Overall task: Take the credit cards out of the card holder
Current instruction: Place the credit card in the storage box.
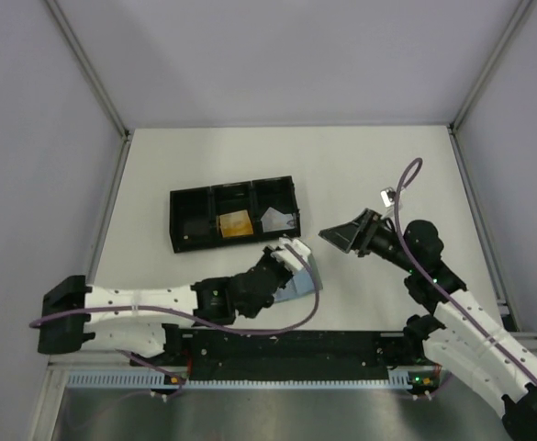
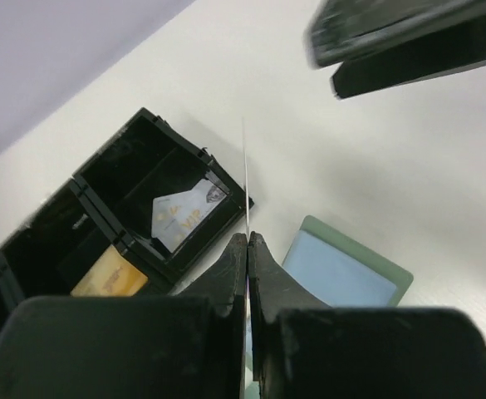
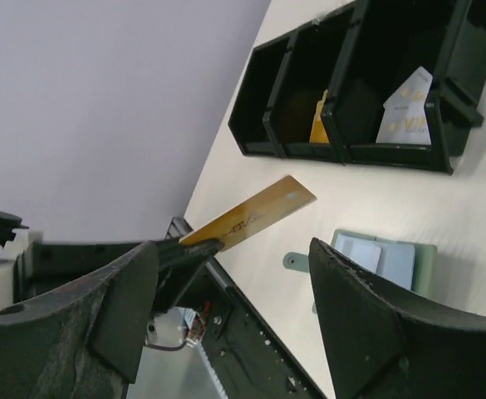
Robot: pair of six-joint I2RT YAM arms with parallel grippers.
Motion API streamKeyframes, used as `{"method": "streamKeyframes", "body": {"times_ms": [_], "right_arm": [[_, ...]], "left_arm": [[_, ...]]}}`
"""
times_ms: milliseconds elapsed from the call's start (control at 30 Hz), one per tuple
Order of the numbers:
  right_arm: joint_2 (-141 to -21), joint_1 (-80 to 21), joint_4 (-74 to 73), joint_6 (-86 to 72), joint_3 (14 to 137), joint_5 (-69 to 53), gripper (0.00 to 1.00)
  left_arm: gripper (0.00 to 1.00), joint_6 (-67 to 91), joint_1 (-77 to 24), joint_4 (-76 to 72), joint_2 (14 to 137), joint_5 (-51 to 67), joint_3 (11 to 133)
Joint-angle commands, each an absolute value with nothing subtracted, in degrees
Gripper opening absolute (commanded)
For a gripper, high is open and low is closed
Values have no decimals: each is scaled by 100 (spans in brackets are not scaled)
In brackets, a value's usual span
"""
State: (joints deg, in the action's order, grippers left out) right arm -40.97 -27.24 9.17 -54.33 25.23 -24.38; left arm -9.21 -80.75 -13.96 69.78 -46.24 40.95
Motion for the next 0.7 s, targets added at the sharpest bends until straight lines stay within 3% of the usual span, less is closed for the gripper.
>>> {"method": "streamKeyframes", "body": {"times_ms": [0,267,433,667], "right_arm": [[-3763,-2769,475,-4405,2988,-2303,75],[-3630,-2769,52,-3262,3103,-2697,78],[-3788,-2812,475,-2200,3102,-3838,77],[-4437,-3269,-324,-407,4032,-4499,74]], "left_arm": [[0,1017,-7253,-712,6005,-3027,3570],[0,2057,-5450,-703,4677,-310,2892],[0,1592,-5230,-283,4895,1061,3268],[0,397,-5221,1036,5387,2003,4314]]}}
